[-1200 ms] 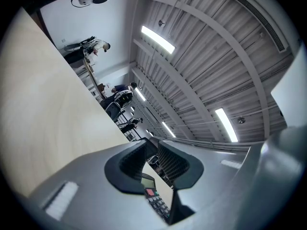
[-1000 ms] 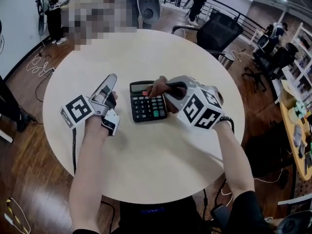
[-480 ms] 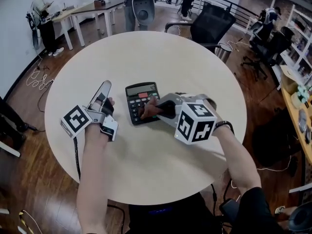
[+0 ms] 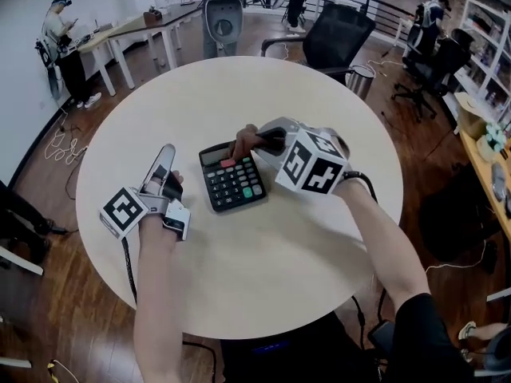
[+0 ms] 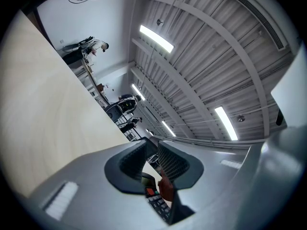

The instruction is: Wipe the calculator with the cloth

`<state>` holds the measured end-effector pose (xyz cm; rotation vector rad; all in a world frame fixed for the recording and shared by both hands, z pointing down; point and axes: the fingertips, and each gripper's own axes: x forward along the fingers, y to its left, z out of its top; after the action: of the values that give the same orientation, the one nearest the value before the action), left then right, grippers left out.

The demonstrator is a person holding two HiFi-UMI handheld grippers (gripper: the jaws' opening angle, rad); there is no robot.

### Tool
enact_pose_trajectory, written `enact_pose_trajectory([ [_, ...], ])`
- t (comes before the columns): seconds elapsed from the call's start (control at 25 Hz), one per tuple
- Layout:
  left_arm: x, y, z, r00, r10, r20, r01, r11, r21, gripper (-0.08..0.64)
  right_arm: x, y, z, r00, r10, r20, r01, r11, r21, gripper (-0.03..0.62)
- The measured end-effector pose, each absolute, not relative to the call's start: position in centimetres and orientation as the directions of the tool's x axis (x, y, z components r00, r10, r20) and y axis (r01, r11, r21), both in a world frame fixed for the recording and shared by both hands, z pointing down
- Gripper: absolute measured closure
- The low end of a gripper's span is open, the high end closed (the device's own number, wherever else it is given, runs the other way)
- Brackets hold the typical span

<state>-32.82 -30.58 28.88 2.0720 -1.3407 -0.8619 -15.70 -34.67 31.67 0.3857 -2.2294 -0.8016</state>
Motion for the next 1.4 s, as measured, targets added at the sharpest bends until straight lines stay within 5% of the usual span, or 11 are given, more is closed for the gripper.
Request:
enact_pose_trajectory([
  [0.64, -30.2, -30.2, 27.9, 0.393, -0.895, -0.210, -0.643, -0.431, 0.633, 0.500, -11.1, -21.5, 37.3, -0.641, -0.291, 0.710, 0.319, 0.741, 0.591, 0.525],
  [0.84, -28.2, -31.6, 30.3, 0.517, -0.856, 0.002, -0.708, -0.426, 0.563, 0.480, -7.3, -20.2, 33.7, -0.761, -0.345, 0.549, 0.086, 0.785, 0.614, 0.525],
  [1.08, -26.0, -34.0, 32.8, 0.678, -0.673, 0.296, -0.713, -0.503, 0.489, 0.266, -6.4, -19.2, 29.1, -0.949, -0.253, 0.188, -0.161, 0.902, 0.401, 0.525],
  [1.4, -22.9, -35.6, 35.3, 0.759, -0.433, 0.487, -0.645, -0.604, 0.469, 0.288, -4.4, -20.7, 28.0, -0.954, -0.278, 0.111, -0.243, 0.936, 0.254, 0.525],
])
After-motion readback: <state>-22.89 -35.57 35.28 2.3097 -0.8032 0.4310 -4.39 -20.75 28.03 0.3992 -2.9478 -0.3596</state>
